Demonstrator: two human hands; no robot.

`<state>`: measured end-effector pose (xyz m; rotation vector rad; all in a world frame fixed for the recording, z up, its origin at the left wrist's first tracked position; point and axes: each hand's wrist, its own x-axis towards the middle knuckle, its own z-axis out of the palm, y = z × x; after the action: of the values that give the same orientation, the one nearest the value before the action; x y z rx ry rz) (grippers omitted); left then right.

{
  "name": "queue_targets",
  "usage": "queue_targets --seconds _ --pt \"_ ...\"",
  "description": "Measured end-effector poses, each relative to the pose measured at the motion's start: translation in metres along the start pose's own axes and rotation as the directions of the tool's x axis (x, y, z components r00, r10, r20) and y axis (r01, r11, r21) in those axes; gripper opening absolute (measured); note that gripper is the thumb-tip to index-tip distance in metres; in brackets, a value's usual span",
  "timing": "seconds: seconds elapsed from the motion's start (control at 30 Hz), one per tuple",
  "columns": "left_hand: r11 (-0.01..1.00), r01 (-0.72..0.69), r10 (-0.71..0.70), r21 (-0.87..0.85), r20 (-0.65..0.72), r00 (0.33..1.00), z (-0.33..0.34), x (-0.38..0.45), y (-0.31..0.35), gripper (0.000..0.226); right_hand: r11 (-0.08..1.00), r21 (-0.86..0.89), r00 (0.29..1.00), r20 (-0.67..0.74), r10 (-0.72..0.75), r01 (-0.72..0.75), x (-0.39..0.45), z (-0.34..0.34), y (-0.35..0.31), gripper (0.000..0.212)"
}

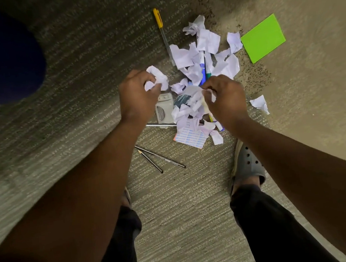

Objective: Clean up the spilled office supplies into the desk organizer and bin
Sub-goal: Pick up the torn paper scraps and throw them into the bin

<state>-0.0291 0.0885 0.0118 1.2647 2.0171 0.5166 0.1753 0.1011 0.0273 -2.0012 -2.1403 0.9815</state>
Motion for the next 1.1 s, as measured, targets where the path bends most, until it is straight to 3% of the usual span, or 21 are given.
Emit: queue_targets --seconds 0.17,0.3,0.47,0.6,0.7,0.87,1.0,1.1 --pt "0.993 0.050 -0.059 -0.108 -0.083 0.995 -0.055 -0.040 0.019 0.009 0.983 0.168 0.991 -0.095 0.095 -0.078 -0.014 -0.034 -0.040 0.005" --pt "0.988 0.015 -0.050 -0.154 -0.225 0.973 -0.120 -0.056 0.041 0.008 0.953 0.299 0.983 -0.152 0.100 -0.051 -0.015 -0.059 -0.106 0.003" --pt "0.980 -0.058 -0.030 -0.190 -0.431 0.902 -0.216 -0.057 0.061 0.008 0.846 0.527 0.979 -0.200 0.033 0.079 -0.004 -0.089 -0.219 0.002" --pt "0.997 -0.007 -0.039 -0.077 -0.581 0.813 -0.287 -0.053 0.048 0.016 0.726 0.666 0.976 -0.214 -0.034 0.171 0.006 -0.097 -0.307 0.004" --pt "0.995 0.099 -0.081 -0.007 -0.631 0.772 -0.327 -0.045 0.022 0.021 0.688 0.671 0.959 -0.247 -0.142 0.275 0.013 -0.086 -0.363 0.006" --pt "0.979 0.191 -0.113 0.071 -0.591 0.798 -0.367 -0.028 -0.028 0.020 0.721 0.489 0.866 -0.362 -0.344 0.491 0.025 -0.052 -0.439 0.005" --pt "0.929 0.346 -0.265 0.134 -0.413 0.871 -0.387 -0.004 -0.063 0.022 0.835 0.326 0.887 -0.026 -0.461 0.443 0.048 -0.018 -0.476 0.007" --pt "0.895 0.424 -0.389 0.141 -0.223 0.894 -0.387 0.007 -0.074 0.038 0.883 0.198 0.856 0.229 -0.463 0.425 0.059 0.001 -0.482 0.029"
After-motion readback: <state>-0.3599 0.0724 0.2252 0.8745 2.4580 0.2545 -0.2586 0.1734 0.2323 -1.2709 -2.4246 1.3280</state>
